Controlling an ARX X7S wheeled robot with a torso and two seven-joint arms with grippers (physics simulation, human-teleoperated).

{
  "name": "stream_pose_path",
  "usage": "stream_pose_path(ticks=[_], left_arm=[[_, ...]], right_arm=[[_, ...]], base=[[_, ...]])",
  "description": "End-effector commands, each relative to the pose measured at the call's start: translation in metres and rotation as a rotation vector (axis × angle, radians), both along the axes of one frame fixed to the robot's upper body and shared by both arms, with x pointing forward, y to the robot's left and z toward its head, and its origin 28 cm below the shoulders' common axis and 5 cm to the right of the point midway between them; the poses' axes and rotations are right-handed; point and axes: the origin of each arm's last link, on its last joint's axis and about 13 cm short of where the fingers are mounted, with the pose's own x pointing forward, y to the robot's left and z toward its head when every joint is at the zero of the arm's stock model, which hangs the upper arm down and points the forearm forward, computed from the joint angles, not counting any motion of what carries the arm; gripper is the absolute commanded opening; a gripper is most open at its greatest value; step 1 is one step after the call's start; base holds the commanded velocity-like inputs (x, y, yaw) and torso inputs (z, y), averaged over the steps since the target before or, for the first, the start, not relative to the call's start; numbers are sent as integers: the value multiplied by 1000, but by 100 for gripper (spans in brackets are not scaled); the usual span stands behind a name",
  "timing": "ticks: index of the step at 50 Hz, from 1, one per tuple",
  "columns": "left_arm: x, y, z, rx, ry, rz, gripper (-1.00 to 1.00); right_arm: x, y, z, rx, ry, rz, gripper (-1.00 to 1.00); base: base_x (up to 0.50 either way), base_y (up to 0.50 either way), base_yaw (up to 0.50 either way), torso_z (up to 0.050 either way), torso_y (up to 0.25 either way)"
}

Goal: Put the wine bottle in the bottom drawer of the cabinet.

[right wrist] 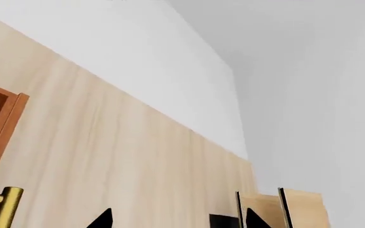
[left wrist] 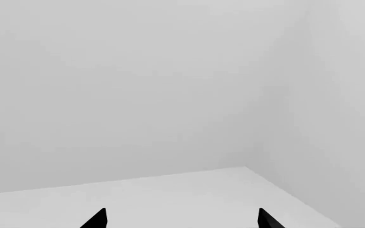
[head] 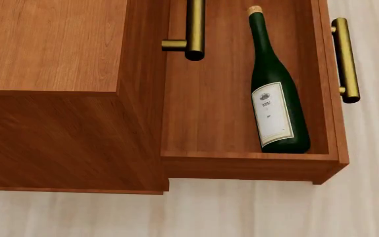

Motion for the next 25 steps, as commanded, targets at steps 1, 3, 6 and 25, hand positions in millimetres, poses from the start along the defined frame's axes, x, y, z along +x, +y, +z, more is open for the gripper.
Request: stream_pose_path(ticks=[1, 3, 6, 25], left_arm=[[1, 0, 0, 4, 7, -1, 100], [1, 0, 0, 5, 11, -1, 100], [1, 0, 0, 6, 11, 0, 100], [2, 0, -1, 12, 22, 3, 100]], right_arm=[[-30, -5, -4, 30, -60, -16, 100], [-34, -5, -7, 36, -67, -15, 100], [-43, -4, -16, 67, -86, 6, 100], [-72, -9, -52, 187, -125, 93, 100]], base=[[0, 0, 0, 0, 0], [0, 0, 0, 0, 0], [0, 0, 0, 0, 0], [0, 0, 0, 0, 0]])
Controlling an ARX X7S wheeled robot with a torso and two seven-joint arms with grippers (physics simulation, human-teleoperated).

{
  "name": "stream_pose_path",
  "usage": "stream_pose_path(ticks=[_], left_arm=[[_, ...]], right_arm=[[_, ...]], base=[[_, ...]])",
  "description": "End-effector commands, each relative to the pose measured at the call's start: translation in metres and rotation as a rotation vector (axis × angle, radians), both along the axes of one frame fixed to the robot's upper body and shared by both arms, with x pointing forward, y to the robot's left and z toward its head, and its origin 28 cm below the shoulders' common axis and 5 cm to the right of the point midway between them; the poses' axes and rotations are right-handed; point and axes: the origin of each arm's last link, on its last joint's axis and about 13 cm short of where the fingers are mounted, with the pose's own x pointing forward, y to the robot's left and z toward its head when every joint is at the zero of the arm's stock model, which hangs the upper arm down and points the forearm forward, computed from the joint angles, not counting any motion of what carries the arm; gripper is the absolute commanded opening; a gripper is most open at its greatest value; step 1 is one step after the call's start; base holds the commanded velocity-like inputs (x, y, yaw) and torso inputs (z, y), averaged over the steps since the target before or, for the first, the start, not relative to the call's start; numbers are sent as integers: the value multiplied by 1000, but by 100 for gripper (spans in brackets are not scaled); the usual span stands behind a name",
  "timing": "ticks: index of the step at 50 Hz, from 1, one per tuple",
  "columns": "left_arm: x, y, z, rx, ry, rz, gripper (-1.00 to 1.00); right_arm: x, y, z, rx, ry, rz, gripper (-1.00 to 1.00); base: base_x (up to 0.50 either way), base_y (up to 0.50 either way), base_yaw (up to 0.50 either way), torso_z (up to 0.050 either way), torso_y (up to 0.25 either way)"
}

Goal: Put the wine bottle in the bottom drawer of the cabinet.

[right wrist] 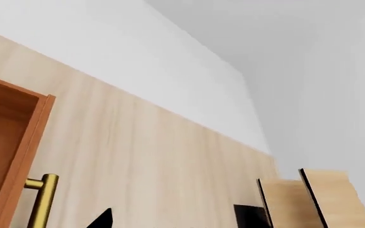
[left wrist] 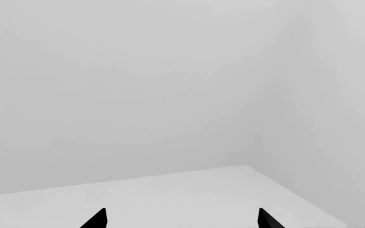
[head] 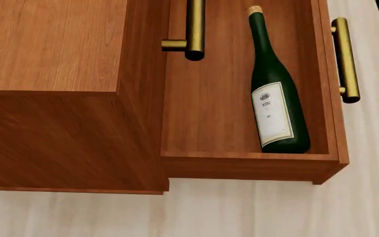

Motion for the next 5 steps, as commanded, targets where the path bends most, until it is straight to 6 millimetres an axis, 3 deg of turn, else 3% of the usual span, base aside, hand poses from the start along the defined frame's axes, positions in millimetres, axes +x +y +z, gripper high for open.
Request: stream_pose_path(ticks=[1, 5], left_arm=[[0, 0, 0, 4, 6, 2, 100], [0, 0, -1, 3, 8, 4, 100]], right_arm=[[-20, -3, -18, 60, -22, 29, 100], [-26, -4, -29, 87, -33, 44, 100]], base=[[0, 0, 0, 0, 0], [0, 0, 0, 0, 0]])
